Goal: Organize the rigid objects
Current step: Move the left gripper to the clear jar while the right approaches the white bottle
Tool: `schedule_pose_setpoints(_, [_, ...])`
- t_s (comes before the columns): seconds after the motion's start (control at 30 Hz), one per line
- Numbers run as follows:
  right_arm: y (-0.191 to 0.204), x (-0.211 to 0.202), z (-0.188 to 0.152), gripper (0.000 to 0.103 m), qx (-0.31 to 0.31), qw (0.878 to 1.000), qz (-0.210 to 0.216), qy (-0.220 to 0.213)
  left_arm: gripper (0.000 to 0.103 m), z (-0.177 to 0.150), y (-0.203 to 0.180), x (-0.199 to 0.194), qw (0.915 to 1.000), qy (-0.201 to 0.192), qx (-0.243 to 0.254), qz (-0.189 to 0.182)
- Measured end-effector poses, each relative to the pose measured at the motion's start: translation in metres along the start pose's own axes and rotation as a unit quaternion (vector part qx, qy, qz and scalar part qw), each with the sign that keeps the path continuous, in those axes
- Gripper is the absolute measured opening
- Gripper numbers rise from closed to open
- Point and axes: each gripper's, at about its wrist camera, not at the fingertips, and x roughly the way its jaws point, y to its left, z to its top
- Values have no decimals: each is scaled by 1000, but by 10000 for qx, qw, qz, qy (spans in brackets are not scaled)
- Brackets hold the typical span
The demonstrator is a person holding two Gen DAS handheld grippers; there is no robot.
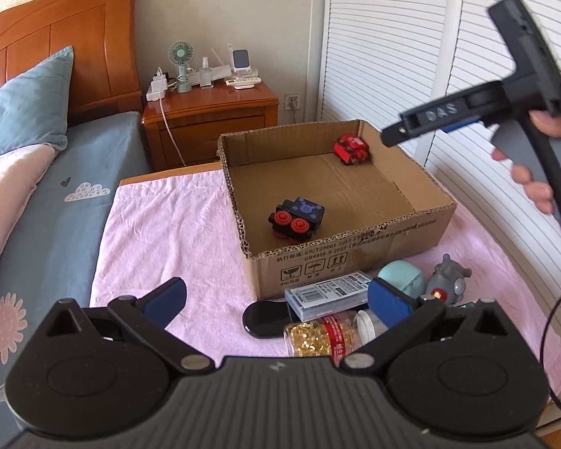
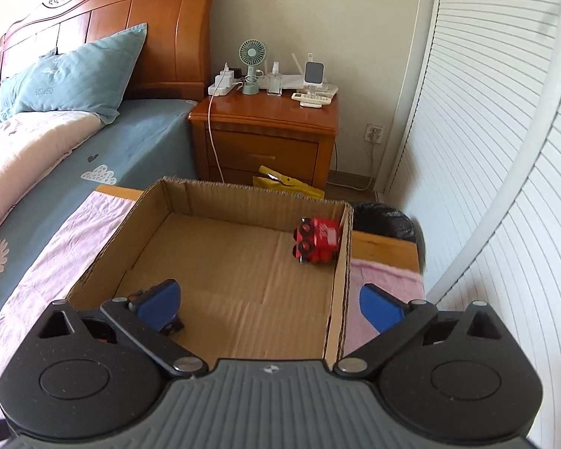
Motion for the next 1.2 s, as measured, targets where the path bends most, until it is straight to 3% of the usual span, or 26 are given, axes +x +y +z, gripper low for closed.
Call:
schedule_pose_setpoints(0.23, [11,-36,-49,103,11,10000,-31,39,102,-16,-11,-11,9991,-15,114,415])
schedule_pose_setpoints(0.57, [37,-62,-132,103,209,9993,49,306,102,-37,-15,-22,9987,-100,-54,488])
schedule_pose_setpoints(0.7, [57,-60,-150,103,130,9989,-132,427,102,-43,-16,-24,9985,-120,-37,534])
schedule_pose_setpoints(0.87, [80,-47,-165,103,-128,9968,-546,576,102,-48,-14,-25,9991,-97,-117,405])
schedule_pose_setpoints(1.03, [76,-42,-178,103,-116,9945,-785,685,102,-53,-19,-22,9998,-33,-114,171])
schedule_pose_setpoints(1.2, [58,-41,-191,103,55,9939,-605,918,102,-56,-29,-13,9999,100,-71,-75])
